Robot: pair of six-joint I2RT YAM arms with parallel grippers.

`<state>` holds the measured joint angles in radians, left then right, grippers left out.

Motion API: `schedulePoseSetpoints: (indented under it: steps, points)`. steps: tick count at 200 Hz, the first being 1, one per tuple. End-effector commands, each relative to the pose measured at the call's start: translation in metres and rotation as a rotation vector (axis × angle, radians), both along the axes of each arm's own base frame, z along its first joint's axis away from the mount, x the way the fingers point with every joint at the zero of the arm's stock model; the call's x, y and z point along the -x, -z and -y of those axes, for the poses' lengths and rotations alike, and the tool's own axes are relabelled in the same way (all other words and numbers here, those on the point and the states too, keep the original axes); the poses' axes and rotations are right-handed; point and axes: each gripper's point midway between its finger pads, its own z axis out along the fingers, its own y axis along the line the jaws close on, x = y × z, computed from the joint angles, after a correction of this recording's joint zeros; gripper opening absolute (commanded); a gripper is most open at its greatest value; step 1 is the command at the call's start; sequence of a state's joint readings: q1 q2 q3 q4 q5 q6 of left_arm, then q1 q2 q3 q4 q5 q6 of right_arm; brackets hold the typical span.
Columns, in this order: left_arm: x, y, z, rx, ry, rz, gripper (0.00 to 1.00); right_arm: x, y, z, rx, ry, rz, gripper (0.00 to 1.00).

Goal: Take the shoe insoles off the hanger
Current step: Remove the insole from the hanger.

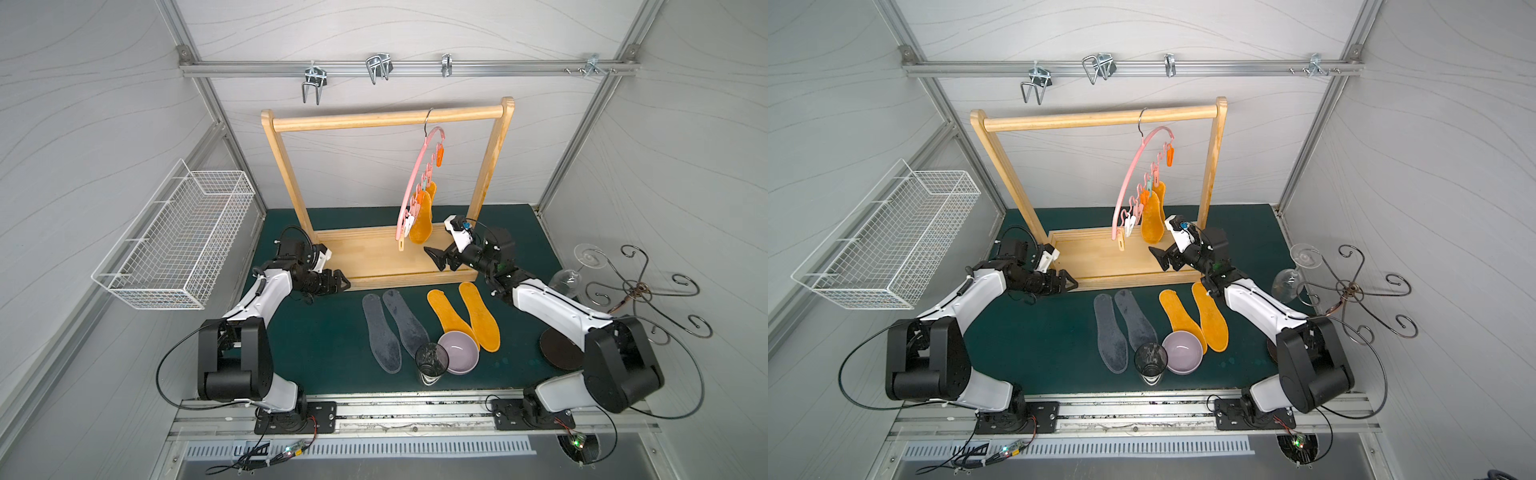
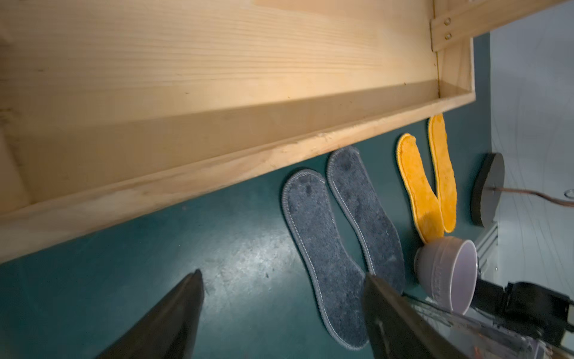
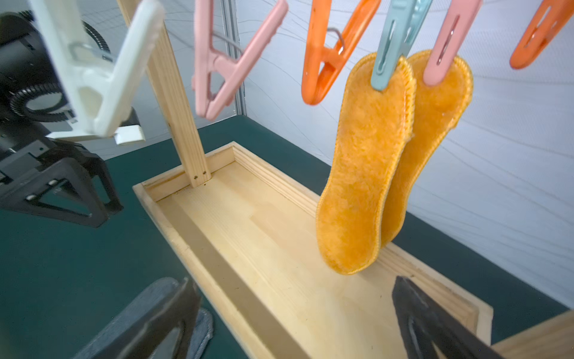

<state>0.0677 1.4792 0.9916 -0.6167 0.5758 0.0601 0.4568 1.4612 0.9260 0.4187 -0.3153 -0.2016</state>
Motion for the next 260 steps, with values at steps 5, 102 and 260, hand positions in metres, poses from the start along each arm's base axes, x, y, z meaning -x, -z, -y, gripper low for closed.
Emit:
schedulePoseSetpoints:
  steps: [5, 102, 260]
  points:
    - [-0.019, -0.014, -0.039, -0.211, -0.017, 0.18, 1.0, -0.018, 0.001, -0.009, 0.061, -0.021, 0.059, 0.99]
    - [-0.005, -0.005, -0.112, -0.17, -0.141, 0.249, 1.0, -0.093, 0.021, -0.025, 0.108, -0.06, 0.045, 0.99]
    - [-0.003, -0.007, -0.109, -0.128, -0.16, 0.251, 1.0, -0.076, 0.005, -0.059, -0.186, -0.261, -0.016, 0.43]
